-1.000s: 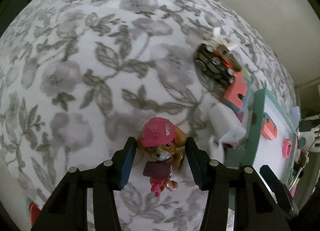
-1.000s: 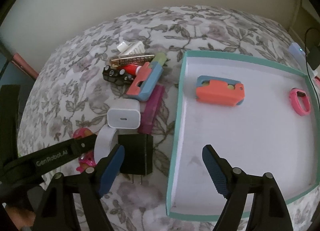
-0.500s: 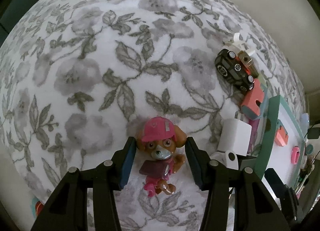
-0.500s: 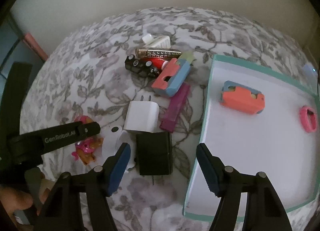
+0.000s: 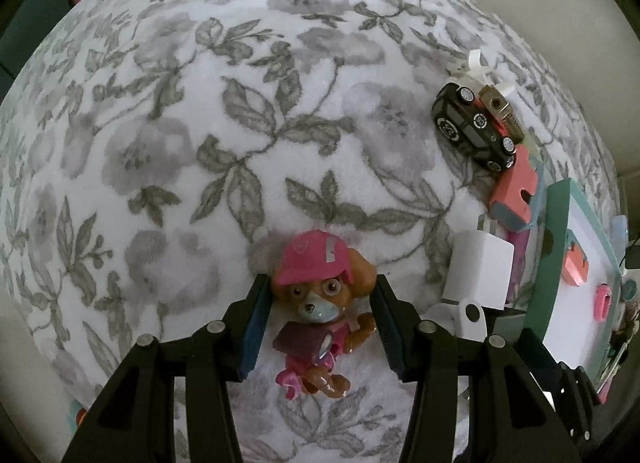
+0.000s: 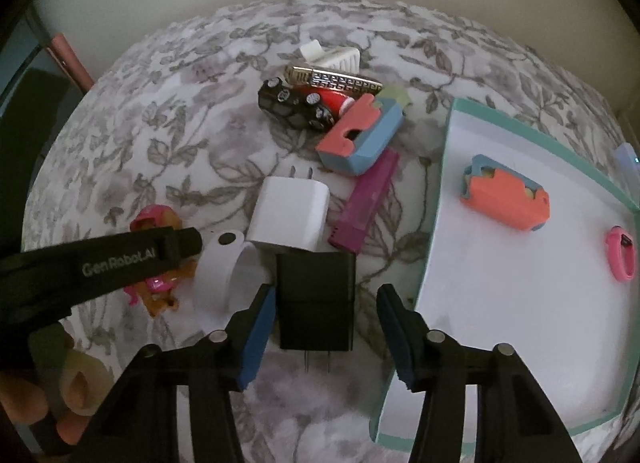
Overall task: Organize rigid objects
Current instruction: 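Grasp the pink-capped toy dog with the left tool while the right tool grasps the black charger, then carry the toy dog and black charger into the tray and release both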
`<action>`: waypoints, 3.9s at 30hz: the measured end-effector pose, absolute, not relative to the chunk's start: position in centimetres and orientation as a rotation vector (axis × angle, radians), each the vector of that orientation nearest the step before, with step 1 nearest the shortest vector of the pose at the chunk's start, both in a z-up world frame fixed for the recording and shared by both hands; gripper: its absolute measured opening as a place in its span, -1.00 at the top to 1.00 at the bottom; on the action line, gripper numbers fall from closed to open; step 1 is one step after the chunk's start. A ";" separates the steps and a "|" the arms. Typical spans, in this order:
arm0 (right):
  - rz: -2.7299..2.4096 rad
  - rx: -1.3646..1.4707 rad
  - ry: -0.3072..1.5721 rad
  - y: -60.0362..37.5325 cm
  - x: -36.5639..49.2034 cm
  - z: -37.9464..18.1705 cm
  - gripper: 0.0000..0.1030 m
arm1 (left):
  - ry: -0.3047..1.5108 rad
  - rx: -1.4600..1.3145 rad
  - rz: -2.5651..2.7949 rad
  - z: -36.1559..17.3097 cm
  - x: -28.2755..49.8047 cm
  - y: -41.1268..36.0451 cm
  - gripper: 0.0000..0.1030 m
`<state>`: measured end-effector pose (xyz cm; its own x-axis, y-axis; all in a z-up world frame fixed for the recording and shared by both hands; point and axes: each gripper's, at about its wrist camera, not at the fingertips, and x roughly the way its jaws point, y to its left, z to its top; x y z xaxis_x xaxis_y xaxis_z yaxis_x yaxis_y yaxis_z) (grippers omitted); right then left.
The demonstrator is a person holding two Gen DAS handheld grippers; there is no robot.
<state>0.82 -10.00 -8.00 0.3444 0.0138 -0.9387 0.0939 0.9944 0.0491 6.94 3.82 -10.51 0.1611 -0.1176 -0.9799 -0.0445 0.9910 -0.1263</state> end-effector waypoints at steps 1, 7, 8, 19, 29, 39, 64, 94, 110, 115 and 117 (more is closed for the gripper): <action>-0.052 0.092 1.220 -9.9 0.9 -8.1 -0.01 | 1.407 -0.131 -0.052 -10.5 7.0 3.7 -0.01; -0.057 0.053 1.254 -9.4 1.2 -9.5 0.08 | 1.399 -0.098 -0.048 -10.6 7.5 2.9 -0.01; -0.060 0.037 1.253 -9.2 1.2 -9.6 0.08 | 1.397 -0.091 -0.047 -10.4 7.4 2.7 -0.01; -0.068 -0.024 1.235 -8.6 1.3 -9.6 0.10 | 1.379 -0.092 -0.037 -9.9 7.1 1.2 0.00; -0.073 0.006 1.212 -9.2 1.2 -8.7 0.16 | 1.324 -0.148 -0.082 -8.2 7.0 0.3 0.01; -0.075 0.185 1.084 -11.9 0.4 -4.9 0.17 | 1.118 -0.157 -0.155 -1.7 7.0 -0.5 0.02; -0.527 0.485 1.018 -29.3 -6.5 -3.0 0.17 | 1.011 0.098 -0.447 1.2 0.9 -10.8 0.03; -0.610 0.481 1.171 -32.2 -7.3 -7.4 0.16 | 1.225 0.223 -0.580 -7.0 -0.6 -17.5 0.01; -0.610 0.461 1.190 -32.1 -7.0 -7.7 0.15 | 1.245 0.266 -0.591 -7.3 -0.8 -18.0 0.00; -0.619 0.439 1.165 -32.1 -7.0 -6.9 0.04 | 1.253 0.254 -0.591 -6.7 -0.5 -17.8 -0.01; -0.622 0.430 1.150 -32.1 -6.9 -6.4 -0.16 | 1.242 0.254 -0.590 -6.3 -0.4 -17.7 -0.03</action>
<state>-6.92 -32.07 -6.40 0.2717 -0.2326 -0.9339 0.6542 0.7563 0.0019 -0.44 -17.68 -6.29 0.1990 -0.2821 -0.9385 0.5495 0.8251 -0.1315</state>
